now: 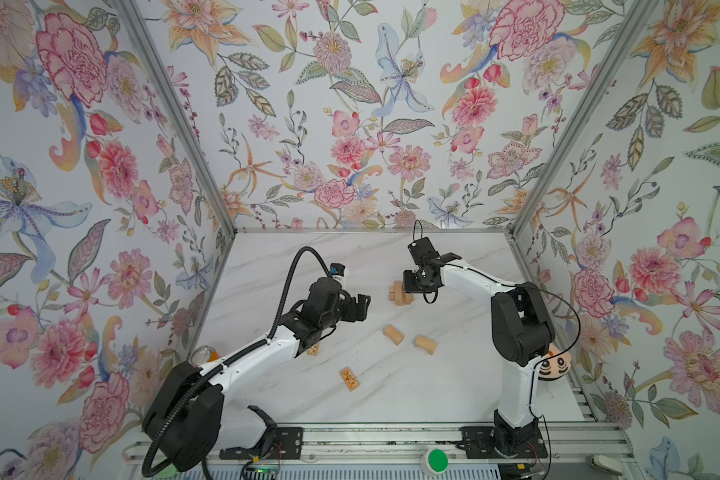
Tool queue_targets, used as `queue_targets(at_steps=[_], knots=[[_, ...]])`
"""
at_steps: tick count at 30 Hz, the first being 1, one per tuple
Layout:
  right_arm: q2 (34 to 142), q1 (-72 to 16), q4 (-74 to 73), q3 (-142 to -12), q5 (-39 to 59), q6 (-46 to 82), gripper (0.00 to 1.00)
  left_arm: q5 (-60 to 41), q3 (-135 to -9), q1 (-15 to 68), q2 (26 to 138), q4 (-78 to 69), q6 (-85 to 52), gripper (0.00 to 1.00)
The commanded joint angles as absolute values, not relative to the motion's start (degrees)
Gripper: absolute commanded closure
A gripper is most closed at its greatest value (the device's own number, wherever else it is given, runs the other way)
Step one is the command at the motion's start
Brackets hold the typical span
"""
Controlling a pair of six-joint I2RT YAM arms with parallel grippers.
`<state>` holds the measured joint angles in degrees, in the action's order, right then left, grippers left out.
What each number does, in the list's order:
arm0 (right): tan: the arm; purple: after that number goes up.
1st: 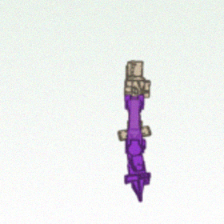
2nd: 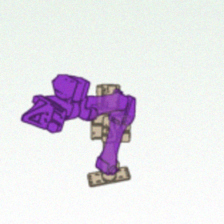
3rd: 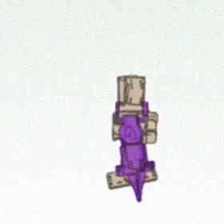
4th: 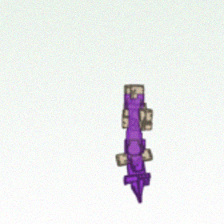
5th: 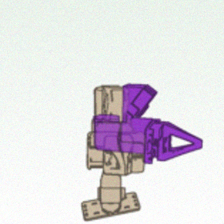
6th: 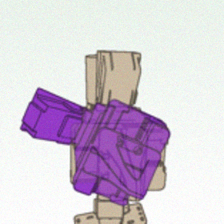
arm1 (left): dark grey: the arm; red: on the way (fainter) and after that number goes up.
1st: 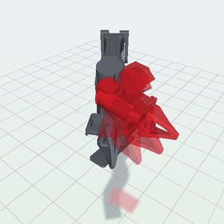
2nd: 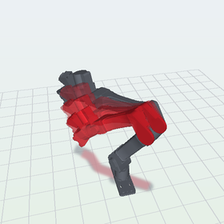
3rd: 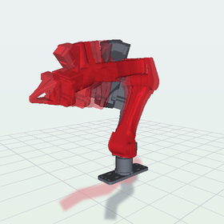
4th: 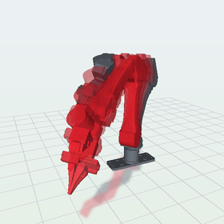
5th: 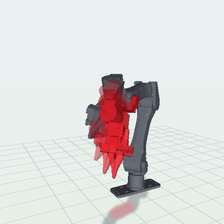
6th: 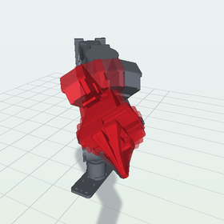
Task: Build the wood block tower
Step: 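Lower the plain block onto the stack beside block 45 with the right gripper, then open the right gripper to release the block on the stack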
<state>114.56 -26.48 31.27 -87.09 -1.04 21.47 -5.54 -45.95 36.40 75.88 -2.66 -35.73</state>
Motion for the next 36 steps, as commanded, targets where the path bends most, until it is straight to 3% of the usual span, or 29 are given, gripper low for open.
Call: queue_targets(at_steps=[1, 5, 7, 24, 31, 36], knots=[[112.0, -26.7, 34.1, -89.2, -1.3, 20.9, 0.43, -4.4, -46.8, 36.9, 75.2, -2.9, -34.7, 0.10], [112.3, -28.3, 35.8, -90.3, -2.2, 21.1, 0.21, -3.6, -46.4, 36.9, 74.0, -2.3, -34.3, 0.04], [112.8, -29.0, 36.6, -90.9, -2.8, 21.5, 0.17, -3.8, -46.0, 36.9, 73.0, -2.3, -33.7, 0.01], [120.5, -30.8, 42.1, -97.1, -4.1, 23.7, 0.17, -24.5, -40.0, 39.3, 66.0, -2.1, -24.7, 0.01], [122.4, -30.9, 43.0, -98.7, -4.1, 24.0, 0.19, -22.6, -39.2, 39.3, 66.0, -0.8, -24.8, 0.01], [123.4, -31.1, 43.8, -99.9, -4.3, 23.9, 0.26, -21.6, -39.4, 39.3, 65.9, -0.7, -24.7, 0.01]])
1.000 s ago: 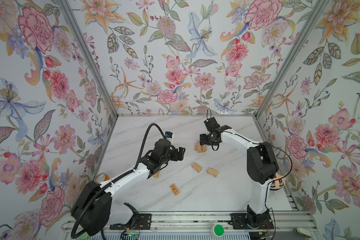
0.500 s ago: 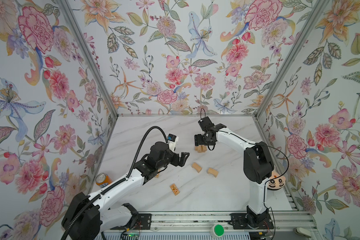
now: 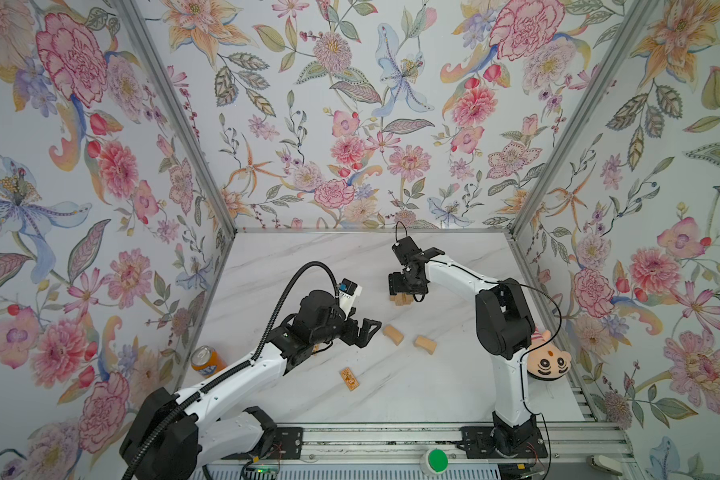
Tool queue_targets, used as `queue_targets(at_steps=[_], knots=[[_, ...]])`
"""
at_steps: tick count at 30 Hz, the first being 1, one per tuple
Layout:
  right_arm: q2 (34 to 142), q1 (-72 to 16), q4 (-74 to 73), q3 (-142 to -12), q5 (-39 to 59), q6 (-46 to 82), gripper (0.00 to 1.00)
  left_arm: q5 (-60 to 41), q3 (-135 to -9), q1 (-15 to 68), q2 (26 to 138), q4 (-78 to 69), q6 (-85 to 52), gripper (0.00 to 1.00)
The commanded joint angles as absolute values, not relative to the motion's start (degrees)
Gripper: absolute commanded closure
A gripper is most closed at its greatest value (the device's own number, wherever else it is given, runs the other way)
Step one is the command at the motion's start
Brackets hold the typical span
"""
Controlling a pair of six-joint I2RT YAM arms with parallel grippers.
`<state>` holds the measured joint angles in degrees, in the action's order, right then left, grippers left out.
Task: Build the wood block tower
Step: 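Open the right gripper to release the block on the stack, then lift the right gripper up and back from the stack while the left arm draws back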
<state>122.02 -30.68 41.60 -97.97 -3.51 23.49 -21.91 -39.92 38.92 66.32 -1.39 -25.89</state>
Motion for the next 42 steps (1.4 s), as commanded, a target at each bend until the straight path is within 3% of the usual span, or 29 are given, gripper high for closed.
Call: queue_targets(at_steps=[1, 11, 21, 35, 42], knots=[[123.6, -31.1, 43.9, -100.0, -4.3, 24.0, 0.27, -21.3, -39.4, 39.3, 65.9, -0.6, -24.7, 0.01], [124.8, -31.2, 45.2, -101.5, -5.0, 24.5, 0.41, -19.9, -39.1, 39.3, 65.8, 0.0, -24.7, 0.01], [125.2, -31.0, 45.6, -102.3, -5.8, 24.8, 0.47, -19.0, -39.2, 39.2, 65.1, 0.3, -24.8, 0.01], [125.7, -30.9, 46.0, -103.2, -5.6, 25.5, 0.49, -18.5, -39.3, 39.3, 64.4, 0.7, -24.7, 0.01], [126.6, -30.9, 46.4, -104.0, -5.1, 26.0, 0.45, -18.5, -39.4, 39.3, 64.3, 0.9, -24.7, 0.01]])
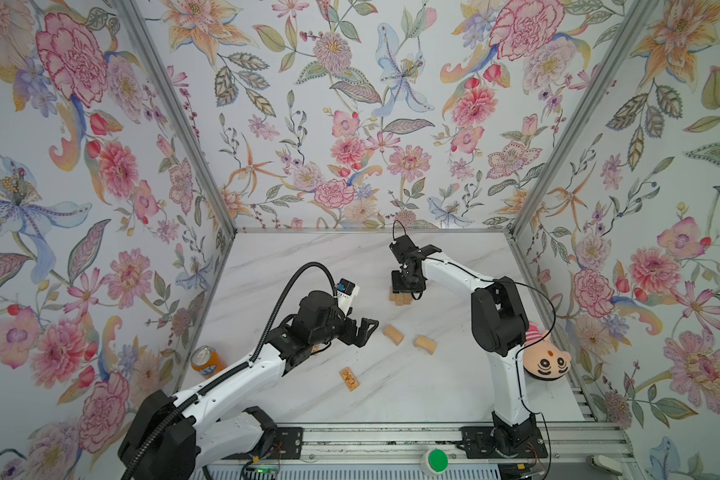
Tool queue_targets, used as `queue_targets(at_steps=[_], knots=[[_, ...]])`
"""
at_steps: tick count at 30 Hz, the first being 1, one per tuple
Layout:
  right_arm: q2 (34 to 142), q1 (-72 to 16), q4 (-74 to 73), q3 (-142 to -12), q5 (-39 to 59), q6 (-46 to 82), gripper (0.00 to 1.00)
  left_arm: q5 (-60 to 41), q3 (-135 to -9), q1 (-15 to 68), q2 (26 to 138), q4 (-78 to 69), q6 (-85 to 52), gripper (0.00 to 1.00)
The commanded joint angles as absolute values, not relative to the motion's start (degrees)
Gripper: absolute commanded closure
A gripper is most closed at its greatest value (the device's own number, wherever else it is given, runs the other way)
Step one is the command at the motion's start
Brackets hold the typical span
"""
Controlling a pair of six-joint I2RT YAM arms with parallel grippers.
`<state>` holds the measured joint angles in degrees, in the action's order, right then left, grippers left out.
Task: Build the wood block tower
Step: 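Lift the right gripper up and back from the stack while the left arm draws back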
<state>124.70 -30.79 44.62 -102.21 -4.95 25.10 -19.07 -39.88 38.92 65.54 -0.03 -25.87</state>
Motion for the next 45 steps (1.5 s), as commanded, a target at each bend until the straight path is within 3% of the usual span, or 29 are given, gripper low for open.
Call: queue_targets(at_steps=[1, 9, 15, 37, 45], knots=[[126.5, -31.0, 46.5, -104.0, -4.9, 26.1, 0.43, -18.5, -39.3, 39.3, 64.3, 0.9, -24.6, 0.00], [123.9, -31.2, 46.4, -104.0, -5.2, 25.6, 0.23, -18.2, -39.6, 39.2, 64.3, 1.2, -24.5, 0.01], [119.2, -31.9, 46.6, -102.8, -6.1, 25.0, 0.14, -17.7, -39.5, 39.3, 63.3, 1.8, -25.1, 0.01], [92.5, -36.7, 43.2, -82.1, -9.9, 23.2, 0.10, -8.2, -28.7, 41.0, 43.2, 9.8, -35.7, 0.01], [86.1, -39.3, 40.5, -75.2, -9.0, 23.7, 0.09, -5.6, -27.4, 42.9, 40.8, 11.5, -37.9, 0.01]])
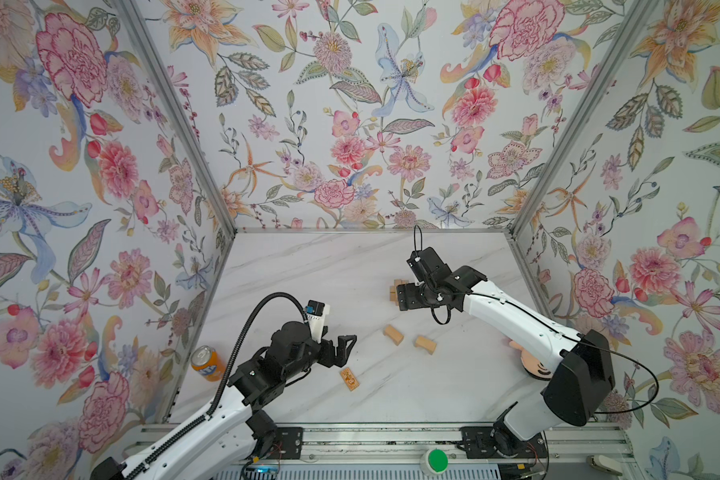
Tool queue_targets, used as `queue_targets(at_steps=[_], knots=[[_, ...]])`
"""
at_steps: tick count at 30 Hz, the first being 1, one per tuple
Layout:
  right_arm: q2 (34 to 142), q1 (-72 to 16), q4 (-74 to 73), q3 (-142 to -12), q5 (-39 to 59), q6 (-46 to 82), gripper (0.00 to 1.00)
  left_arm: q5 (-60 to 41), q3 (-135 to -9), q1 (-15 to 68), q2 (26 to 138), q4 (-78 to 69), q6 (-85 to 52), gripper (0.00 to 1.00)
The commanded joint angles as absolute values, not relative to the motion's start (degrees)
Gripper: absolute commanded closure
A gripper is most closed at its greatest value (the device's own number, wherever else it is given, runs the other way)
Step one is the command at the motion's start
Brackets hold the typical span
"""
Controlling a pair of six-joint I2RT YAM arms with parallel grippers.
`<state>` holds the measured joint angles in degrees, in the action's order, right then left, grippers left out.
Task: Build the wood block tower
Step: 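Lift the right gripper up and back from the stack while the left arm draws back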
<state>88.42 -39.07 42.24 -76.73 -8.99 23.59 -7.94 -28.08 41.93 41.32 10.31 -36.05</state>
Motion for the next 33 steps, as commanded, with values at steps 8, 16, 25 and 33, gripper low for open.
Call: queue_targets(at_steps=[8, 16, 25, 33], knots=[[84.2, -39.3, 38.5, -72.1, -8.5, 23.0, 0.09, -4.6, -28.1, 44.0, 44.2, 10.4, -38.1, 0.01], [82.9, -38.2, 36.9, -70.7, -7.5, 21.6, 0.09, -3.7, -30.6, 44.3, 48.9, 9.5, -37.7, 0.01], [83.4, -34.8, 35.8, -71.8, -4.7, 19.6, 0.08, -2.9, -34.9, 44.2, 54.7, 9.5, -36.6, 0.01], [83.5, -34.8, 34.9, -70.7, -4.0, 19.3, 0.09, -1.6, -34.7, 44.2, 55.1, 10.5, -36.6, 0.01]])
